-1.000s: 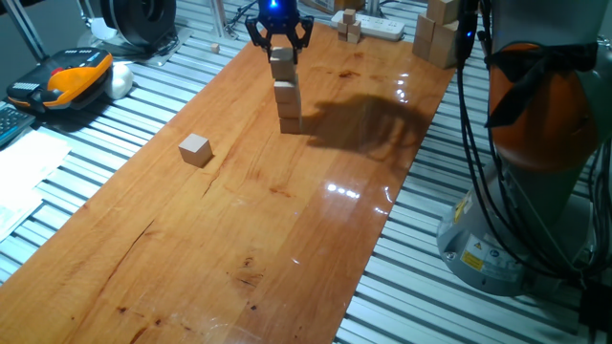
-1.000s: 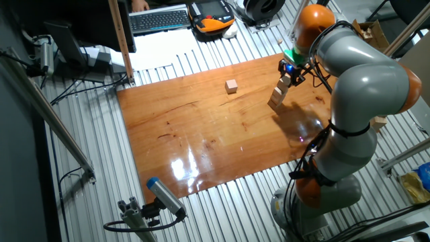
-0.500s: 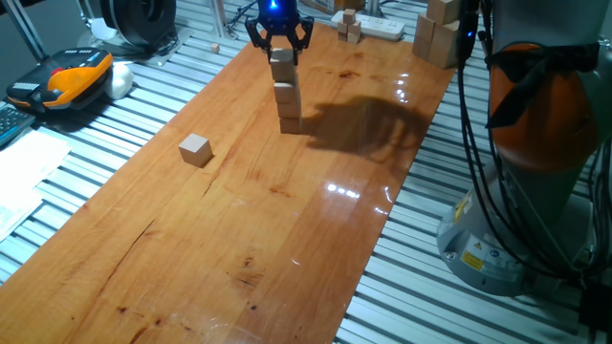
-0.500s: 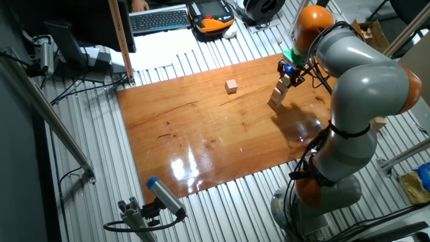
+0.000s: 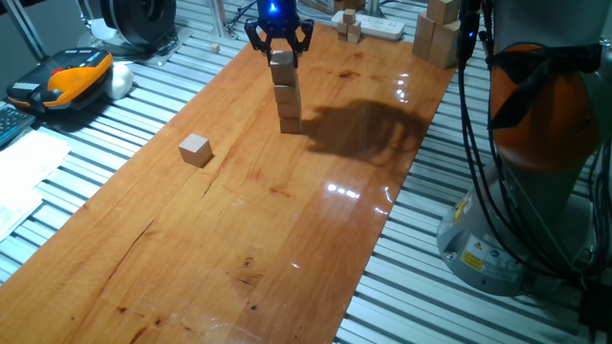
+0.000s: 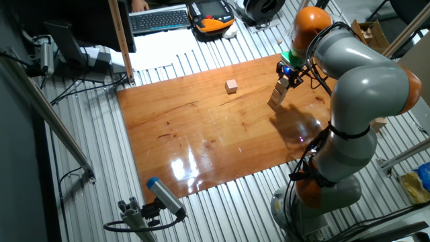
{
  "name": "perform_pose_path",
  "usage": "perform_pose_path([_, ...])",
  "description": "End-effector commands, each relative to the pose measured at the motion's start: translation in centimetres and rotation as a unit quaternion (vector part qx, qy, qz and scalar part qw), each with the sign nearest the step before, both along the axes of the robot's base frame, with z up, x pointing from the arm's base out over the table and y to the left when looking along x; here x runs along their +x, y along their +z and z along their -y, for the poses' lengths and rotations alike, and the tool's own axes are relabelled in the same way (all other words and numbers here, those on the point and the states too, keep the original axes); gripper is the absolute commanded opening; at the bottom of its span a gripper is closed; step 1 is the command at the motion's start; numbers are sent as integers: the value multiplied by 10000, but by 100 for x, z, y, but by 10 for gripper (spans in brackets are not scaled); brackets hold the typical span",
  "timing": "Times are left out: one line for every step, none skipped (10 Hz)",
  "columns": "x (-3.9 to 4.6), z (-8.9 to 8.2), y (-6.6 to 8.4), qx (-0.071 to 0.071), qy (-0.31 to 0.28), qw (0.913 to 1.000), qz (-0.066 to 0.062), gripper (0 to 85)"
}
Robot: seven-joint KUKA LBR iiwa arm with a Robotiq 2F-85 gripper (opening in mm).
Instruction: Stack the blocks in a vertical line of five
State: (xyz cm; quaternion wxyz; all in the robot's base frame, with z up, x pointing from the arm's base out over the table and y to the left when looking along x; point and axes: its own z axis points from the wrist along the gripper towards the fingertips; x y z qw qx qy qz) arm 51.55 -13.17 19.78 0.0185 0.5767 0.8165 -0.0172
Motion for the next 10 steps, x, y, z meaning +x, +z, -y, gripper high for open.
perform_pose_path([-2, -6, -1, -2, 0, 10000, -2, 0])
perform_pose_path([-5, -10, -2, -2, 0, 10000, -2, 0])
perform_pose_path([-8, -12, -2, -5, 0, 10000, -1, 0])
perform_pose_path([-8, -12, -2, -5, 0, 10000, -1, 0])
perform_pose_path([-8, -13, -3, -6, -8, 10000, -1, 0])
perform_pose_path([-9, -12, -3, 3, -8, 10000, 4, 0])
perform_pose_path([-9, -11, -4, 1, -8, 10000, 5, 0])
perform_pose_path([-10, -11, -4, -8, -16, 10000, 0, 0])
perform_pose_path([-11, -11, -4, -7, -46, 10000, -1, 0])
perform_pose_path([-13, -17, -6, -12, -100, 9999, -7, 0])
